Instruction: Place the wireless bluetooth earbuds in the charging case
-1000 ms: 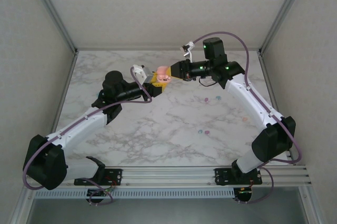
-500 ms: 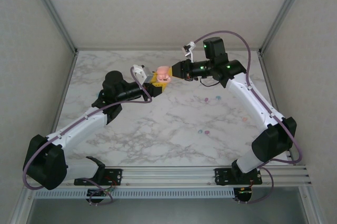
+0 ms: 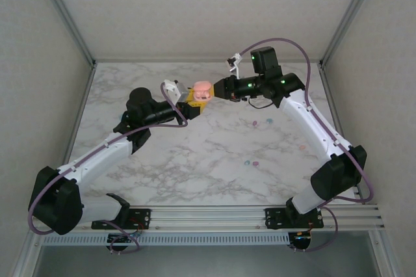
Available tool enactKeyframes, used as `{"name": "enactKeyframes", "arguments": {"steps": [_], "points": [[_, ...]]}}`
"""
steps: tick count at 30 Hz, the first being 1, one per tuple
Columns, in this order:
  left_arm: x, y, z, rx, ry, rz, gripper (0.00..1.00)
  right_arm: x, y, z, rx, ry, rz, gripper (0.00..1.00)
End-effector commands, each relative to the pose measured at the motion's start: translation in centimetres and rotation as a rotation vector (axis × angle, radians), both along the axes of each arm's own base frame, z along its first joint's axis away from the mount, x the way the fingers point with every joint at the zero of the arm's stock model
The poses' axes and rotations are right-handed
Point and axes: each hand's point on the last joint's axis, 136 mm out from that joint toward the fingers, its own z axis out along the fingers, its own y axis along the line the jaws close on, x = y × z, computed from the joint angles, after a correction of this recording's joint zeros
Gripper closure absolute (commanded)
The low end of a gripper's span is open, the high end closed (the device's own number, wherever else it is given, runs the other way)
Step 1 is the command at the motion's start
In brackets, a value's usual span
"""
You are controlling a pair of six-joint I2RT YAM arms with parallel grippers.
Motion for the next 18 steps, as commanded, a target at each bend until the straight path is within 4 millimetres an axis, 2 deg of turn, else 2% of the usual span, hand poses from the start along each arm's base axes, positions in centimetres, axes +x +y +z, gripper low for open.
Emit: {"name": "enactKeyframes", "arguments": {"steps": [1,8,13,16,18], "points": [[-0.6,-0.1,2.8,-0.05,-0.064,-0.009,0.78,-0.5,-0.6,1.2,-0.019,-0.048,-0.007,0.72],[-0.6,-0.1,2.6,-0.044,-0.062,-0.006,0.78,-0.6,-0.7,2.0,-0.006,-0.066,-0.022,0.71],[-0.5,0.1,2.5,-0.04,-0.065,0.004,0.78,-0.7,-1.7,3.2,-0.008,-0.119,-0.077,0.7],[-0.4,0.1,2.3,-0.038,-0.067,0.013,0.78,-0.4,-3.4,3.9,-0.021,-0.158,-0.161,0.69],[-0.4,0.2,2.3,-0.042,-0.066,0.014,0.78,0.5,-5.6,3.4,-0.071,-0.165,-0.278,0.69]]}}
